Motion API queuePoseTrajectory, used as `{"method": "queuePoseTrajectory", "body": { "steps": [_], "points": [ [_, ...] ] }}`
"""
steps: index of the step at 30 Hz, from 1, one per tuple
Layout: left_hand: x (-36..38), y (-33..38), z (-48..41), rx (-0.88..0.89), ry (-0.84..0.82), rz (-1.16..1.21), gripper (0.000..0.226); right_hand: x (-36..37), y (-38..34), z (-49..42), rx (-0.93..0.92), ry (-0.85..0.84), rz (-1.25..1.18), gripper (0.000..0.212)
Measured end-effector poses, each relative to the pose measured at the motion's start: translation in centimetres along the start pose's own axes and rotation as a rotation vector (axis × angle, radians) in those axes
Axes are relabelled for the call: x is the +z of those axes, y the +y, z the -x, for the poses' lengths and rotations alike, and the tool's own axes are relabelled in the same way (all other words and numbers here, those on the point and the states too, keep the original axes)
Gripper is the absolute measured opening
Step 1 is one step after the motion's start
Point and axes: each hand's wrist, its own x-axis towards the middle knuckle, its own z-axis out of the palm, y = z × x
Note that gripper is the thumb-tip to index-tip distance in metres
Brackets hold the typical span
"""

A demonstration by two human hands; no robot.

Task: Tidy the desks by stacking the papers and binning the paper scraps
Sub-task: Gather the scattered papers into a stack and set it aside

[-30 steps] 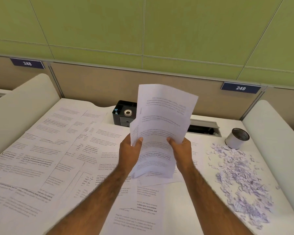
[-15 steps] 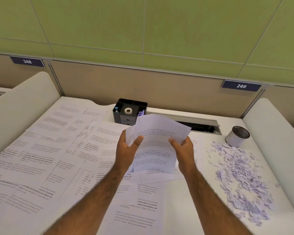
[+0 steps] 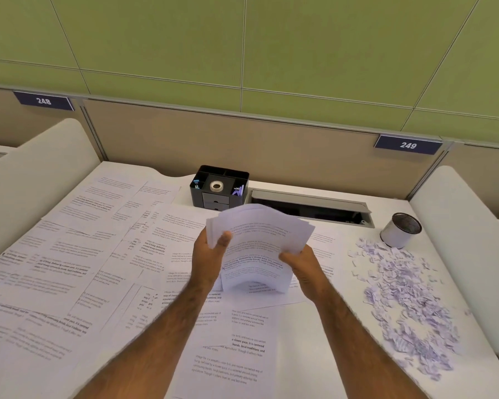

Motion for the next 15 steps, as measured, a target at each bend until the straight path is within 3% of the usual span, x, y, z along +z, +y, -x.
{"method": "queuePoseTrajectory", "body": {
  "steps": [2, 5, 10, 13, 15],
  "points": [
    [0.1, -0.5, -0.2, -0.056, -0.025, -0.041, 0.038, 0.0, 0.2, 0.0, 0.007, -0.028, 0.011, 0.054],
    [0.1, -1.0, -0.5, -0.134, -0.026, -0.047, 0.025, 0.2, 0.4, 0.1, 0.014, -0.027, 0.037, 0.056],
    [0.4, 0.3, -0.8, -0.090, -0.029, 0.030, 0.023, 0.0, -0.2, -0.1, -0.056, 0.082, -0.009, 0.044],
    [-0.5, 0.0, -1.2, -0.080, -0.053, 0.007, 0.039, -0.6, -0.3, -0.1, -0.094, 0.080, 0.018, 0.052],
    [-0.7, -0.7, -1.1, -0.134, -0.106, -0.024, 0.038, -0.5, 0.1, 0.2, -0.085, 0.052, 0.057, 0.054]
  ]
}}
